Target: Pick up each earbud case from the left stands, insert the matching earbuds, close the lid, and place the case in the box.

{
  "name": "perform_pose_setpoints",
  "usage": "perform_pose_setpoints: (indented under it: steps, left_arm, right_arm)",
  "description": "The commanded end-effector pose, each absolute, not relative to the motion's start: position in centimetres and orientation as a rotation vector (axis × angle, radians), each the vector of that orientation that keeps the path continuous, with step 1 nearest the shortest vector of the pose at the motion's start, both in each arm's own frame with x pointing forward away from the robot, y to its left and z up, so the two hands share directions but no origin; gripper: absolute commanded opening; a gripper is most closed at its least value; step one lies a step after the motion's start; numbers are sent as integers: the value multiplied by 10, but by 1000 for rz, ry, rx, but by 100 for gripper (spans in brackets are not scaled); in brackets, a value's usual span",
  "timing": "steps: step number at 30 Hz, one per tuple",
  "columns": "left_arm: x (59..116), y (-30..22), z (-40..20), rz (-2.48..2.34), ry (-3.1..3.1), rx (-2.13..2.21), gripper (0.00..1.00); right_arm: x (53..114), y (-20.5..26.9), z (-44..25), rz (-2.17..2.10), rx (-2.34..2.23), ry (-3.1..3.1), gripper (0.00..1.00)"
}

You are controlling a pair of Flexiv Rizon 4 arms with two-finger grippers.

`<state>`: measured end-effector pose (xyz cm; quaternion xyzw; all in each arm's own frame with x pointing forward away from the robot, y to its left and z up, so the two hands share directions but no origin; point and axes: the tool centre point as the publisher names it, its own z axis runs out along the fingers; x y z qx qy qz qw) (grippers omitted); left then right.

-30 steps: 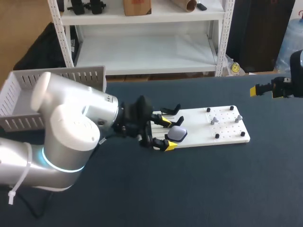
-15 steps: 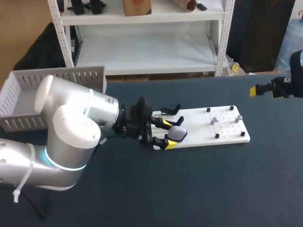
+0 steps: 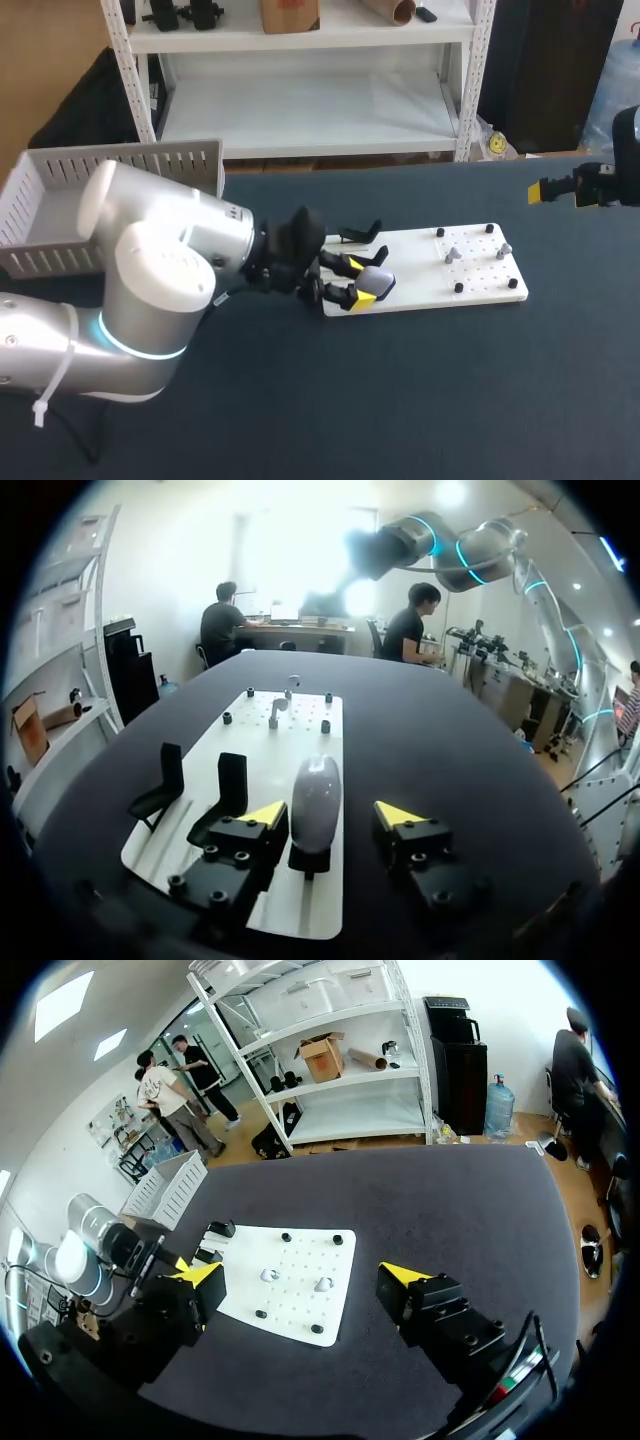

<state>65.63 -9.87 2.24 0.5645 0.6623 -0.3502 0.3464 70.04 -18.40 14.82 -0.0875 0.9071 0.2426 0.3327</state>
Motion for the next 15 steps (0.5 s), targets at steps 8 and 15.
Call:
perform_pose_setpoints:
  steps: [8,15]
  left_arm:
    - [661,-102,18,-924,1710,1468,41]
    - [661,-103,18,-929,1706,1474,20]
  right_arm:
    - [701,-184,148,632,-229,2371,100]
    - [701,-184,148,632,-229,2371,100]
